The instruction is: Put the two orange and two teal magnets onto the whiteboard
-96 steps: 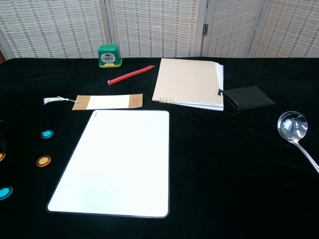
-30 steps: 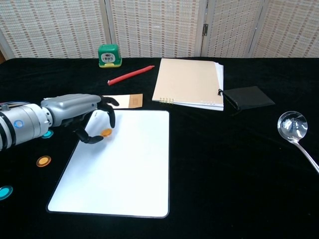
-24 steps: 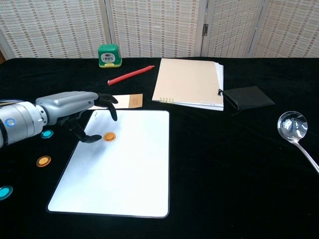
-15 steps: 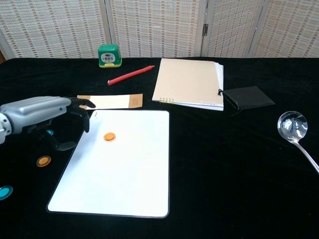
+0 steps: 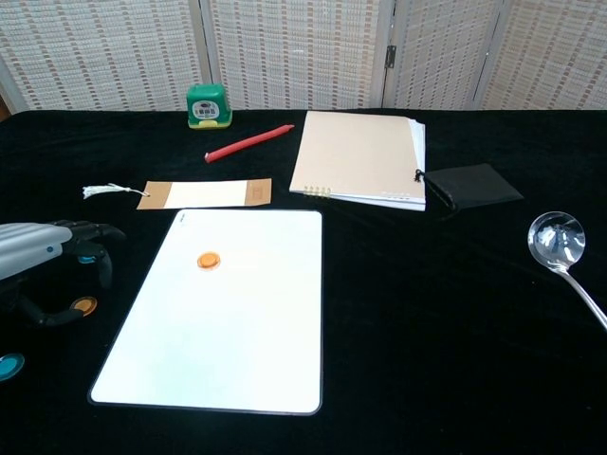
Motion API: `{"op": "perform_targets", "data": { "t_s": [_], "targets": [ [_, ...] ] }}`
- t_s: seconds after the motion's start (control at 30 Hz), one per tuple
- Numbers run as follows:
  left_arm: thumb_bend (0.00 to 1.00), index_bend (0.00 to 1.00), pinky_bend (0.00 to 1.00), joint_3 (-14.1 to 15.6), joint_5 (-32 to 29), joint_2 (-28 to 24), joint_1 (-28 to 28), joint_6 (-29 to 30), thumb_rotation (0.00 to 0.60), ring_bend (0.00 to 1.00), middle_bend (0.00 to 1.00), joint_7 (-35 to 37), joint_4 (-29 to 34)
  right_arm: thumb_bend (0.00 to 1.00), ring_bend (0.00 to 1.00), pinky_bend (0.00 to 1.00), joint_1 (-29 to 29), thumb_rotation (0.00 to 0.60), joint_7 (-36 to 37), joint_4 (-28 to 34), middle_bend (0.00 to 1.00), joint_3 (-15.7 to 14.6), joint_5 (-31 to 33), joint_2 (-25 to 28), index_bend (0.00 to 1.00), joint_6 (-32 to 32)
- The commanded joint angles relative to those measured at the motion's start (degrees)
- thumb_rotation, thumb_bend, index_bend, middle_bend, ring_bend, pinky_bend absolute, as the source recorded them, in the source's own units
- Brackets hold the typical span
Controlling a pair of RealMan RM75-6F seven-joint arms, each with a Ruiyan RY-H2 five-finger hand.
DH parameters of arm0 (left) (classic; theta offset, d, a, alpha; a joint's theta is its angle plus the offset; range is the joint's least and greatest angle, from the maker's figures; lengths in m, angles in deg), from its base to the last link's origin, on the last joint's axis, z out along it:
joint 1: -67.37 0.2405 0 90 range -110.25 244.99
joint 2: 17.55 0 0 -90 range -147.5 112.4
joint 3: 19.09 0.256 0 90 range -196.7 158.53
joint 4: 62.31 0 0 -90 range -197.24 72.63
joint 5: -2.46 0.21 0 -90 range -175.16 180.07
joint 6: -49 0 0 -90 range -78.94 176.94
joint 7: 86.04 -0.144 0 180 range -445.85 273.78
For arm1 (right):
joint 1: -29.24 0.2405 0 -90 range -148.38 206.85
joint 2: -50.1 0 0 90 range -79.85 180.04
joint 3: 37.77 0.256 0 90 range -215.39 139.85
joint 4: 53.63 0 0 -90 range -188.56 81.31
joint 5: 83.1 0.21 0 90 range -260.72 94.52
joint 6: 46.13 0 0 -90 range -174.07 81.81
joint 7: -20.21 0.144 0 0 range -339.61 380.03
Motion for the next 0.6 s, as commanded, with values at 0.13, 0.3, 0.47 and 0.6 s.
{"op": "perform_targets", "data": {
  "t_s": [0.13, 0.3, 0.47, 0.6],
  "targets": [
    [0.4, 0.43, 0.0, 0.0, 0.0, 0.9, 0.7, -0.3, 0.6, 0.0, 0.11, 1.6, -2.3, 0.37, 0.0, 0.0, 0.0, 0.6, -0.3, 0.3, 0.0, 0.0, -0.1, 0.1, 0.0, -0.2],
    [0.4, 0.42, 0.0, 0.0, 0.2, 1.4, 0.9, -0.8, 0.6, 0.0, 0.11, 1.7, -2.9, 0.37, 0.0, 0.0, -0.1, 0.6, -0.5, 0.5, 0.0, -0.1, -0.1, 0.1, 0.0, -0.2],
    [0.4, 0.42, 0.0, -0.2, 0.3, 2.0, 0.9, -1.2, 0.6, 0.0, 0.11, 1.4, -3.6, 0.37, 0.0, 0.0, 0.0, 0.6, -0.7, 0.6, 0.0, -0.1, -0.2, 0.1, 0.0, -0.1],
    [0.4, 0.43, 0.0, -0.4, -0.1, 2.3, 0.9, -1.7, 0.6, 0.0, 0.11, 1.3, -4.2, 0.37, 0.0, 0.0, 0.0, 0.6, -0.8, 0.8, 0.0, -0.1, -0.1, 0.2, 0.0, -0.1]
  ]
}}
